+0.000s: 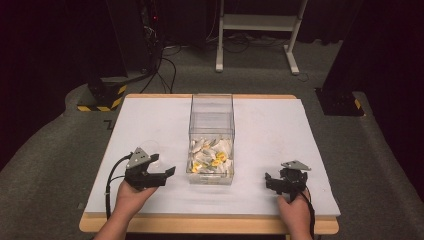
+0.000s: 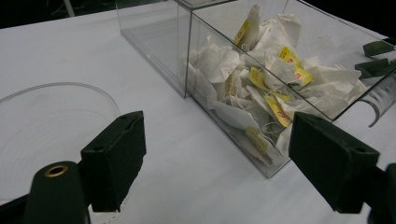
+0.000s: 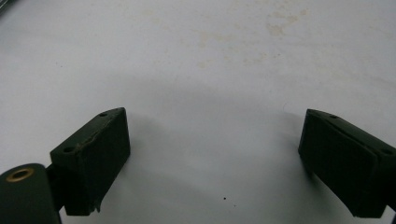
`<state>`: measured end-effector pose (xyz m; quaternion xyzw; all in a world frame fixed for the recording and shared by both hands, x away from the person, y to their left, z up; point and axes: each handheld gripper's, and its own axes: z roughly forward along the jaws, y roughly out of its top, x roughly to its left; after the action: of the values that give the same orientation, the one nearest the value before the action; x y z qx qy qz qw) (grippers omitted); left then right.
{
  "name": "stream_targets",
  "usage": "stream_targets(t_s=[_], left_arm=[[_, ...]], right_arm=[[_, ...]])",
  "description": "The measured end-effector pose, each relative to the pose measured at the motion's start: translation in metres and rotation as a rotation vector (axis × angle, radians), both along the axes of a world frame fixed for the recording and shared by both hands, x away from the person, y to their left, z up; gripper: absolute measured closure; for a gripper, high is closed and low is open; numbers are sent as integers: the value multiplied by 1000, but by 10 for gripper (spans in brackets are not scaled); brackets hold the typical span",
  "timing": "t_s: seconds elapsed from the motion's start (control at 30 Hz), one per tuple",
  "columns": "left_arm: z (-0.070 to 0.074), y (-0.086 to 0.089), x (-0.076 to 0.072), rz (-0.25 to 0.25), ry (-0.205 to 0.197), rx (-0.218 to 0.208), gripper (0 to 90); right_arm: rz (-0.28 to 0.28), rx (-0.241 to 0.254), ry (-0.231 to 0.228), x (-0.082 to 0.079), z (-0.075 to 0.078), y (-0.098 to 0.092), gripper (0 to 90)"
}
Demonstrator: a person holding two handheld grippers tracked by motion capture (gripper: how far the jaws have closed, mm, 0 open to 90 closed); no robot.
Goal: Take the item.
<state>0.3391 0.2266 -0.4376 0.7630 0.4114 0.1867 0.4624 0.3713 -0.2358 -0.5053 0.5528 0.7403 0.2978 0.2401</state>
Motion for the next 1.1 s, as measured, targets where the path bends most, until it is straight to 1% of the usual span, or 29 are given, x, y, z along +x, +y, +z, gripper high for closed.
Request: stream_targets(t_s=[0.13,0.27,0.43,0.47,0.5,0.67,1.03,1.07,1.1], left_arm=[[6,-5,2,-13,-2,5,195],[10,-9,4,-21,-8,9,197],[14,-15,8,-33,-9,4,201],[15,-16,8,-35,-8,0,202],[16,-17,9,-38,-11,7,202],[18,-22,11,-48,-10,-8,208],[23,-33,17,-70,-14,-7,216],[24,-34,17,-73,-15,-2,218],[24,-36,18,-74,-15,-8,218]], right_arm=[[0,0,0,0,0,0,89],[2,-1,-1,0,0,0,89],[2,-1,-1,0,0,0,89],[2,-1,-1,0,0,0,89],[2,-1,-1,0,0,0,89],[2,-1,-1,0,0,0,89],[2,0,0,0,0,0,89],[2,0,0,0,0,0,89],[2,0,0,0,0,0,89]])
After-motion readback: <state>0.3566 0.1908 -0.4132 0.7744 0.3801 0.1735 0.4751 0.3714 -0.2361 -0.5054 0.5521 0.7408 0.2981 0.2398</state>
